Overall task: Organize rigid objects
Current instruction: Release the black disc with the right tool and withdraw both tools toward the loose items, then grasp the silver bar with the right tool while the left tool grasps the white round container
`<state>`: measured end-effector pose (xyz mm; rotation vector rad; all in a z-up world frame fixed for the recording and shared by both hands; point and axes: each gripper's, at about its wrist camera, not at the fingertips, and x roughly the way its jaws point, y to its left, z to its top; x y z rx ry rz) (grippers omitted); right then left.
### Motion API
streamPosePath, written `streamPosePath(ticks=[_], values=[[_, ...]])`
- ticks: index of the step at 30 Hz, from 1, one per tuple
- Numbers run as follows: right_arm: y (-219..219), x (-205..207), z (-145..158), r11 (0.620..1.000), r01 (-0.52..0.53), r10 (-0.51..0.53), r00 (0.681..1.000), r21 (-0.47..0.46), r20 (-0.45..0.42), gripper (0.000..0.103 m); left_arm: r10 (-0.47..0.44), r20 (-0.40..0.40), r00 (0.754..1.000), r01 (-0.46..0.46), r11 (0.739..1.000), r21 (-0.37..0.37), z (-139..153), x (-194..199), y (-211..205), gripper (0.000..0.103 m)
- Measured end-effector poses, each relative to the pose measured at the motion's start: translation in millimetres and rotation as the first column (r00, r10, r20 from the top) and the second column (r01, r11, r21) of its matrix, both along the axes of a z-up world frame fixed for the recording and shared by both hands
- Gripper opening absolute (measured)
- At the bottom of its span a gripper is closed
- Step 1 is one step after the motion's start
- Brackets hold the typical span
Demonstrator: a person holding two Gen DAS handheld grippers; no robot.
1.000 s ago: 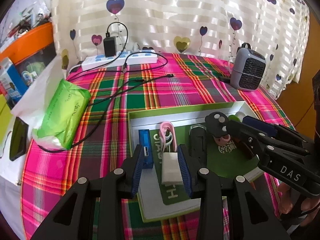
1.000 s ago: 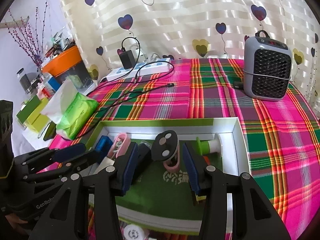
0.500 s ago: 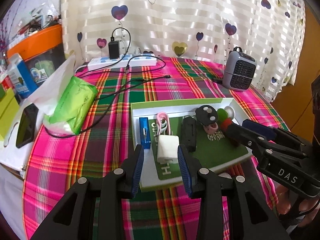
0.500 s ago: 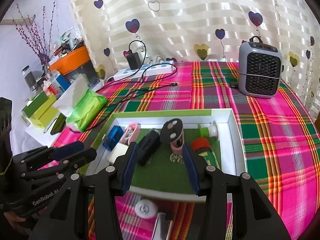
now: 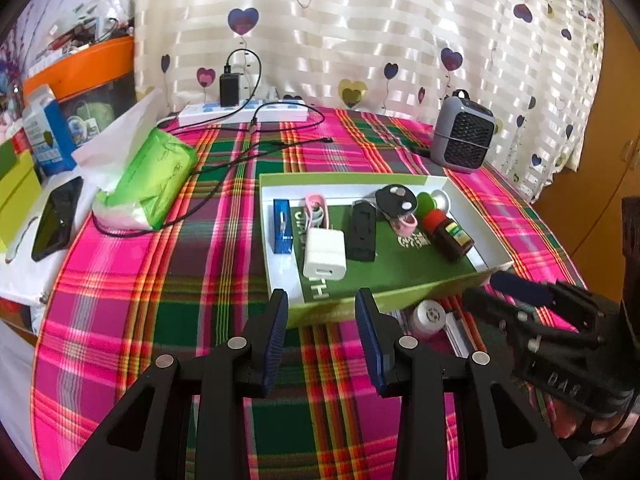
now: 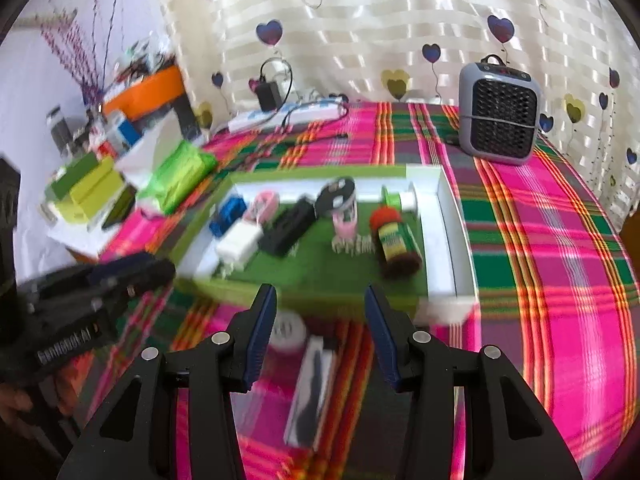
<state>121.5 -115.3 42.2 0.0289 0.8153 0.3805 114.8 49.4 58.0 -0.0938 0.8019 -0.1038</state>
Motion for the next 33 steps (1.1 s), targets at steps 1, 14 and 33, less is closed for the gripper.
streamPosePath(ticks=[1, 14, 33], values=[[0, -3, -2, 1.000, -0.002, 0.002, 1.000, -0.013, -0.005, 0.047, 0.000, 0.000, 1.000, 0.000, 1.000, -0.005, -1, -2, 0, 0.034], [12, -32, -22, 0.995, -0.016, 0.012, 0.999, -0.094, -0.037, 0.047, -0.024, -0.017, 1.000, 0.024, 0.999, -0.030, -10, -18, -6, 0.034], [8, -30, -34, 0.989, 0.016, -0.025, 0.998, -0.149, -0.058, 0.027, -0.064, -0.052, 0.997, 0.061, 0.997, -0.053, -23, -11, -18, 0.034]])
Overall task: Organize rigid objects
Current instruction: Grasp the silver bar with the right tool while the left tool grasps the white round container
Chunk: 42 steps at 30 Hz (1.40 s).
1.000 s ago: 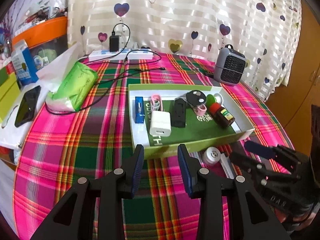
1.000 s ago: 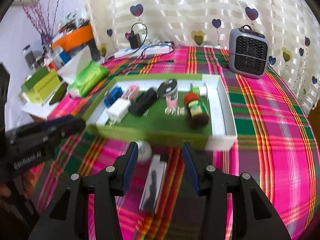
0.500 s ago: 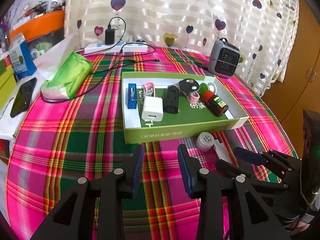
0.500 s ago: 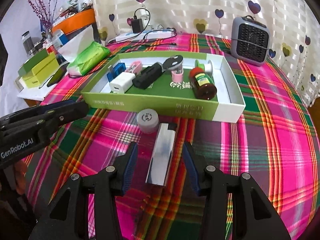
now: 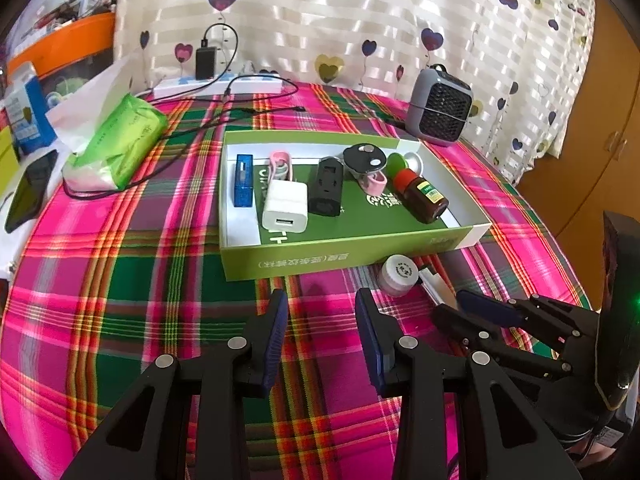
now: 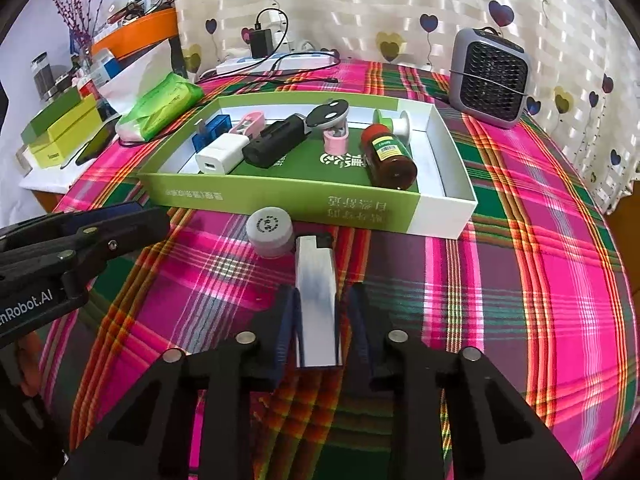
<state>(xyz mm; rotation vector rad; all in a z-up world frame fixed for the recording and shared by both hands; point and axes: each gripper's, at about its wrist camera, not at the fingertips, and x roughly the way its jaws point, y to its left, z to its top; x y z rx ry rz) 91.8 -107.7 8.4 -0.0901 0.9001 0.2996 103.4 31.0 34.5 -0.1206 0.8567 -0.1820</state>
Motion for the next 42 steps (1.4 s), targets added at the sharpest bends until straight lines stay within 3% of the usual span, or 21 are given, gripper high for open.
streamPosePath(ticks=[21, 42], values=[[-22, -4, 6, 1.000, 0.006, -0.007, 1.000, 0.026, 0.023, 0.024, -0.104, -0.015, 0.994, 0.104, 0.995, -0.001, -5, 19, -41, 0.034], [-61, -2, 7, 0.995, 0.051, -0.052, 0.999, 0.090, 0.013, 0.024, -0.096, -0.044, 0.994, 0.100, 0.989, 0.105, -17, 38, -79, 0.034]])
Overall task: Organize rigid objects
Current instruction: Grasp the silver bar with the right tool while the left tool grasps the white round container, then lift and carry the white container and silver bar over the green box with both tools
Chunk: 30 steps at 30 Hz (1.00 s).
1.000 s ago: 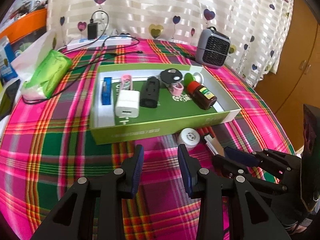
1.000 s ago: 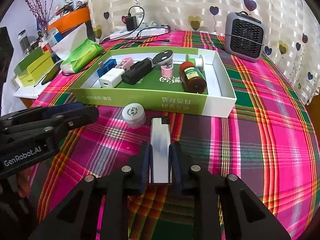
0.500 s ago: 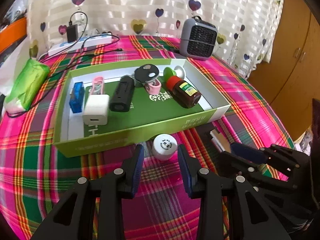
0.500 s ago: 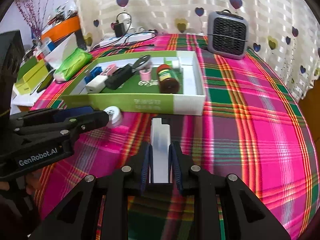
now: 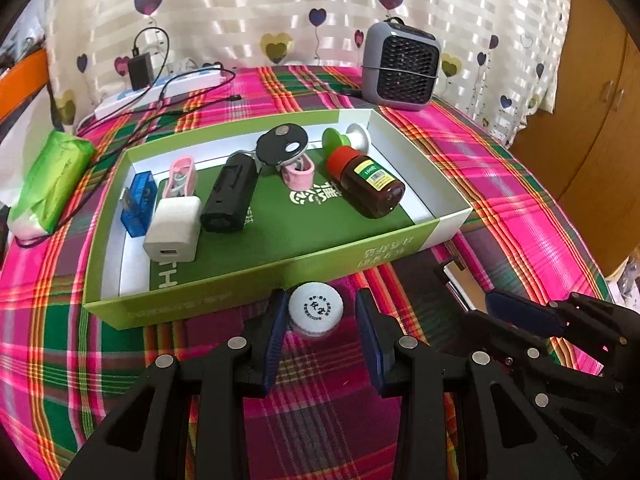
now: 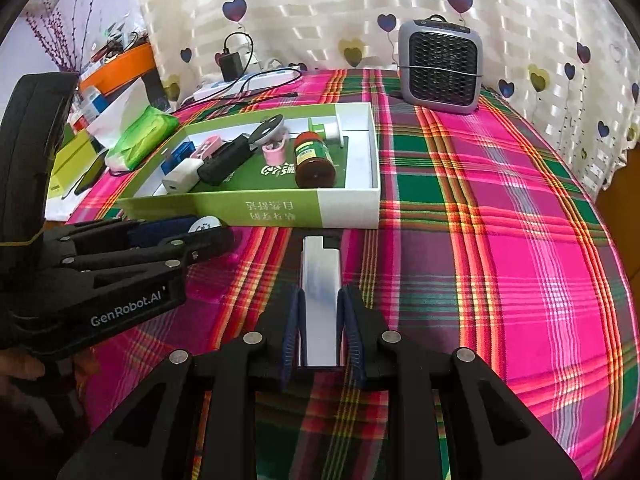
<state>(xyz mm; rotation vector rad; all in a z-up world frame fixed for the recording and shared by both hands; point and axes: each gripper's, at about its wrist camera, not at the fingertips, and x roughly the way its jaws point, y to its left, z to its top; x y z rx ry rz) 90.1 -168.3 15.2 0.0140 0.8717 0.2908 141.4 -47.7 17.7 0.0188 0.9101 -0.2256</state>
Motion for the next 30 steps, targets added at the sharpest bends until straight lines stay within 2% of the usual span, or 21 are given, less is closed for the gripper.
streamPosePath(ticks=[11, 13, 14, 30], values=[[-4.3, -1.5, -0.4, 1.000, -0.002, 0.002, 1.000, 0.015, -0.001, 0.024, 0.031, -0.012, 0.999, -0.032, 1.000, -0.002, -3.8, 2.0, 0.6, 0.033], [-4.3, -1.2, -0.4, 1.000, -0.004, 0.004, 1.000, 0.017, -0.001, 0.024, 0.034, -0.011, 0.999, -0.034, 0.999, 0.000, -3.8, 2.0, 0.7, 0.032], [-4.5, -1.4, -0.5, 1.000, -0.004, 0.004, 1.000, 0.018, -0.002, 0.024, 0.034, -0.011, 0.999, -0.034, 0.999, 0.002, -3.8, 2.1, 0.8, 0.027], [-4.3, -1.4, -1.6, 1.000, -0.003, 0.003, 1.000, 0.014, -0.005, 0.024, 0.033, -0.007, 0.999, -0.033, 0.999, -0.011, -3.6, 2.6, 2.6, 0.026]])
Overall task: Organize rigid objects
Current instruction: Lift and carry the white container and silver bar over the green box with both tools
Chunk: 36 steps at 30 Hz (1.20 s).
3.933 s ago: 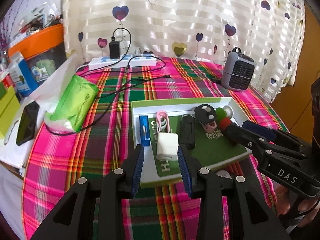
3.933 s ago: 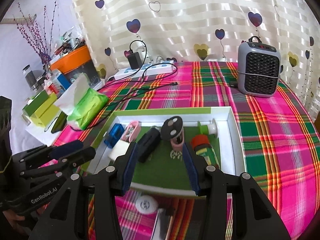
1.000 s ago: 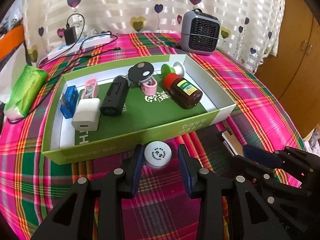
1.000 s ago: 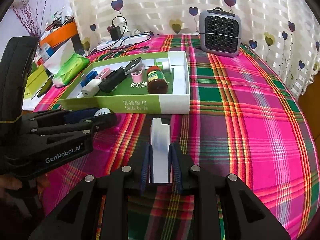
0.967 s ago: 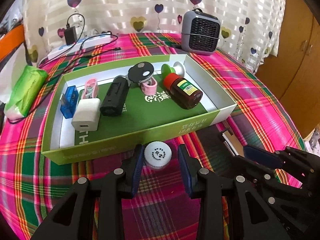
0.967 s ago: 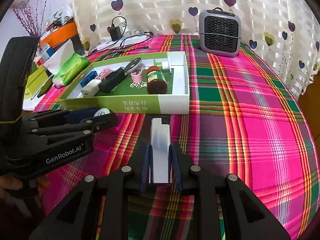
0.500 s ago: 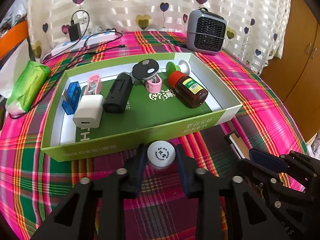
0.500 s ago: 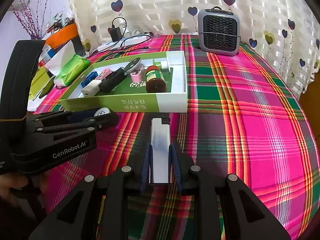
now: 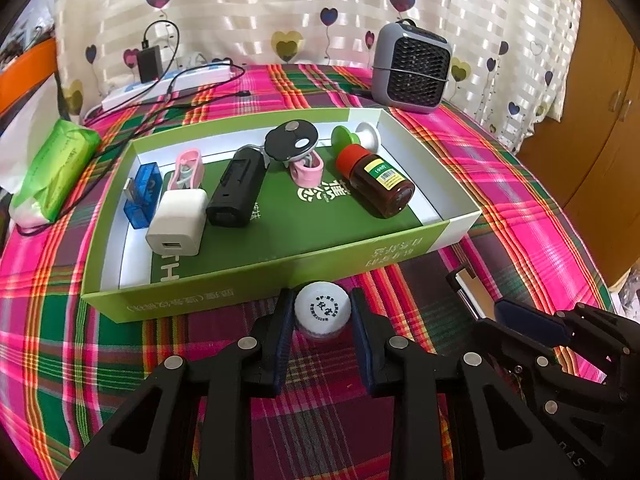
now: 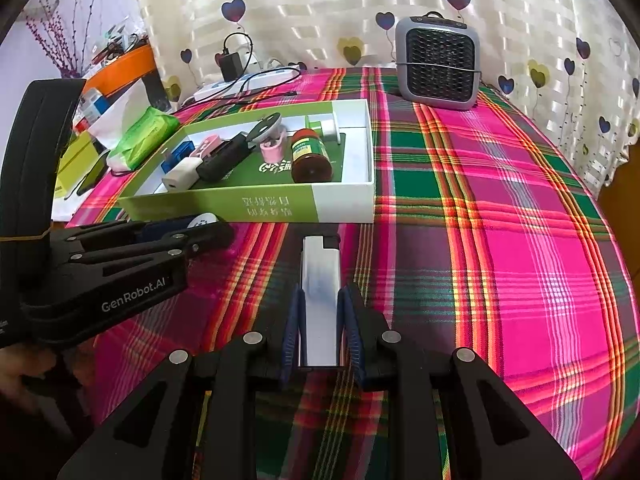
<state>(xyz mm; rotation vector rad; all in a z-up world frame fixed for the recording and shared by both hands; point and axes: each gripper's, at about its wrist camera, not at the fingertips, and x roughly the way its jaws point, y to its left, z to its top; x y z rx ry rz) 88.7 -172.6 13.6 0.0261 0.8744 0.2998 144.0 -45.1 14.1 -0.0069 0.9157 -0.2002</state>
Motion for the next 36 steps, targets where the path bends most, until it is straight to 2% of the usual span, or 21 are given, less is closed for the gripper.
streamPosePath(ticks=[22, 36], values=[[3, -5, 9, 1.000, -0.008, 0.008, 1.000, 0.011, 0.026, 0.024, -0.027, 0.045, 0.999, 0.026, 1.000, 0.005, 11, -19, -2, 0.026], [15, 7, 32, 0.999, -0.032, 0.030, 0.998, 0.026, 0.063, 0.024, -0.026, 0.094, 0.995, 0.029, 0.999, -0.030, 39, -18, 13, 0.026]])
